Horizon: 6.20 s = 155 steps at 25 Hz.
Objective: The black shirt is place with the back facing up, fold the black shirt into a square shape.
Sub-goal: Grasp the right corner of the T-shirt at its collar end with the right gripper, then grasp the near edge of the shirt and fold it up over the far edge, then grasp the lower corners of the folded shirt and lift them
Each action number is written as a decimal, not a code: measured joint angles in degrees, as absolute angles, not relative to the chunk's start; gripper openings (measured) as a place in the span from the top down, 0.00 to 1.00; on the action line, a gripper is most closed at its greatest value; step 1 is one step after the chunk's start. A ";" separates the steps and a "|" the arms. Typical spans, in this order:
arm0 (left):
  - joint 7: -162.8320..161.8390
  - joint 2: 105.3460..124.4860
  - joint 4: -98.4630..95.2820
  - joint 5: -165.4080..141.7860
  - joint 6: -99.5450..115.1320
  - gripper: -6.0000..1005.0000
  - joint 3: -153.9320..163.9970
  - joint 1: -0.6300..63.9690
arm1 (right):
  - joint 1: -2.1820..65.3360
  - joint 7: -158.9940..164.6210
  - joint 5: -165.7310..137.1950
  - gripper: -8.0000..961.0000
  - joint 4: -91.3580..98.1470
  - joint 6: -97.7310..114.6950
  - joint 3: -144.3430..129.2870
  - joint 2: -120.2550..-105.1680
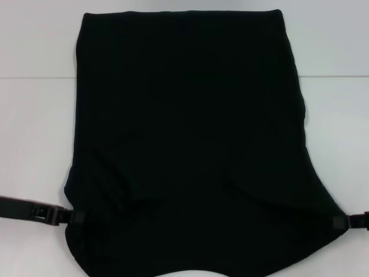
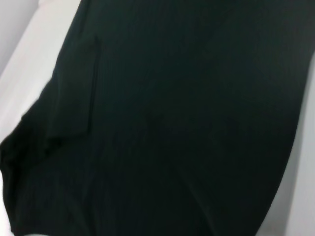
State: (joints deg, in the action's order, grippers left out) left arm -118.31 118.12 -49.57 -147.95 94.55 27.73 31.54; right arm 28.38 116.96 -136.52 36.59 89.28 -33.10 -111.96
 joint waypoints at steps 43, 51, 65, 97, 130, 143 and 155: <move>-112.78 114.75 -40.61 -139.89 100.57 0.98 17.88 36.76 | 23.55 99.96 -134.86 0.93 36.37 101.78 -5.13 -111.18; -112.51 113.45 -35.49 -136.22 83.39 0.98 17.81 44.26 | 34.46 101.74 -130.04 0.93 33.79 87.89 -5.51 -111.44; -102.39 115.07 -26.95 -132.04 52.93 0.98 18.29 52.08 | 45.47 103.95 -129.68 0.92 25.47 57.10 -11.24 -113.03; -93.69 119.77 -19.03 -131.63 31.79 0.79 22.65 54.43 | 48.08 113.47 -128.49 0.88 25.10 38.91 -24.34 -117.47; -112.80 121.12 -46.88 -131.64 71.23 0.09 27.26 38.06 | 35.89 103.89 -113.90 0.19 28.55 72.30 -23.68 -111.99; -120.50 121.06 -39.17 -132.20 63.85 0.10 28.70 35.68 | 32.60 103.58 -111.70 0.19 28.83 74.85 -23.64 -111.97; -120.30 121.54 -38.10 -132.19 62.79 0.10 34.14 36.05 | 32.52 104.10 -111.66 0.19 28.92 74.54 -23.64 -111.46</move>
State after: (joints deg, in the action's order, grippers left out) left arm -120.30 121.54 -38.10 -132.19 62.79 34.14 36.05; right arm 32.52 104.10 -111.66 28.92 74.54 -23.64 -111.46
